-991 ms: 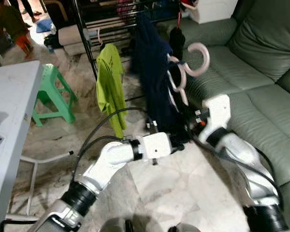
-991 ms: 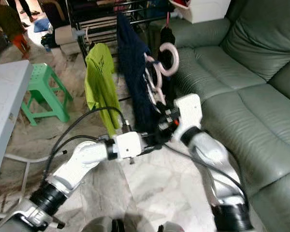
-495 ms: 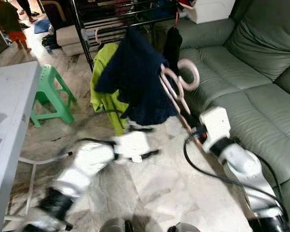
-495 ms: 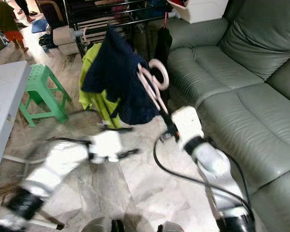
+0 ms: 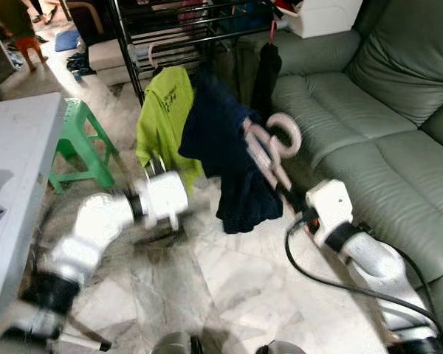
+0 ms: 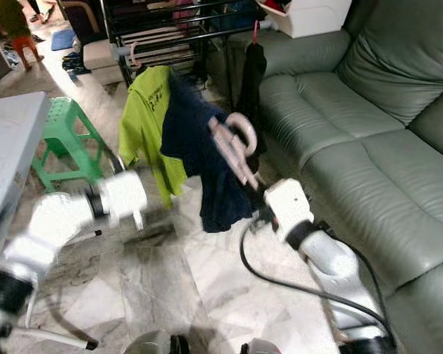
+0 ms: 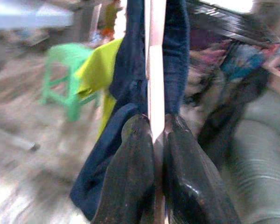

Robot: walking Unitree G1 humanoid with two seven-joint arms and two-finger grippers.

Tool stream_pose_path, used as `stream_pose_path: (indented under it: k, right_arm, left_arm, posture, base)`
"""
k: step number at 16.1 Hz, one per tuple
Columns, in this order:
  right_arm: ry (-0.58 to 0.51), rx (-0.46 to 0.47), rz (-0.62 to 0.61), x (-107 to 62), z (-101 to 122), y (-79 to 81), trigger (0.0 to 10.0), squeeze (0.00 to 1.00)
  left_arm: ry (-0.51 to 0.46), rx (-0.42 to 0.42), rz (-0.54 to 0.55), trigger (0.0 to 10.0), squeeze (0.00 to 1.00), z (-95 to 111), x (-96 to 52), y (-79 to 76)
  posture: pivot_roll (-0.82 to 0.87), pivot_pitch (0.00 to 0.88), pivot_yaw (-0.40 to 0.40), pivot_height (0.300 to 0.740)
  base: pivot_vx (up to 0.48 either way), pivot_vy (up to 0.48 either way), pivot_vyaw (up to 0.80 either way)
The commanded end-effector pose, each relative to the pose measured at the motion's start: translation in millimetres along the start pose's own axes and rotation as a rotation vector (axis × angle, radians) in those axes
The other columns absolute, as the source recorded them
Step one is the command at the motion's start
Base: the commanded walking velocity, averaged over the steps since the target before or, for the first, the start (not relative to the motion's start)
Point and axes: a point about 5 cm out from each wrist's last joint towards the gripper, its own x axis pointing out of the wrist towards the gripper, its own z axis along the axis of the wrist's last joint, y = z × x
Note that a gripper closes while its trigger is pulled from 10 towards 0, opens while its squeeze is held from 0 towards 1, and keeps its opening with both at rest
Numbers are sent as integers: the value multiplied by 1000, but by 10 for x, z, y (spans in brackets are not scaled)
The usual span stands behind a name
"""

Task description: Hang hanger

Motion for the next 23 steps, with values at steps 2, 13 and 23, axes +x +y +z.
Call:
stream_pose_path:
  k: [2, 13, 23]
  right_arm:
    - [-7, -38, 67, -89, -7, -12, 10000, 0]
    - [147, -62, 382, -398, -208, 18, 10000, 0]
    - [154, -119, 496, -419, -178, 104, 10000, 0]
  left_arm:
    - [32, 32, 2, 10000, 1000, -84, -67, 48]
    - [64, 168, -176, 10000, 0, -322, -164, -11]
    - [57, 179, -313, 0, 0, -341, -62, -50]
  posture:
    - [-34, 0, 43, 740]
    - [-49, 8, 47, 740]
    - [-58, 9, 63, 740]
  base:
    - [0, 0, 0]
    - [0, 0, 0]
    - [0, 0, 0]
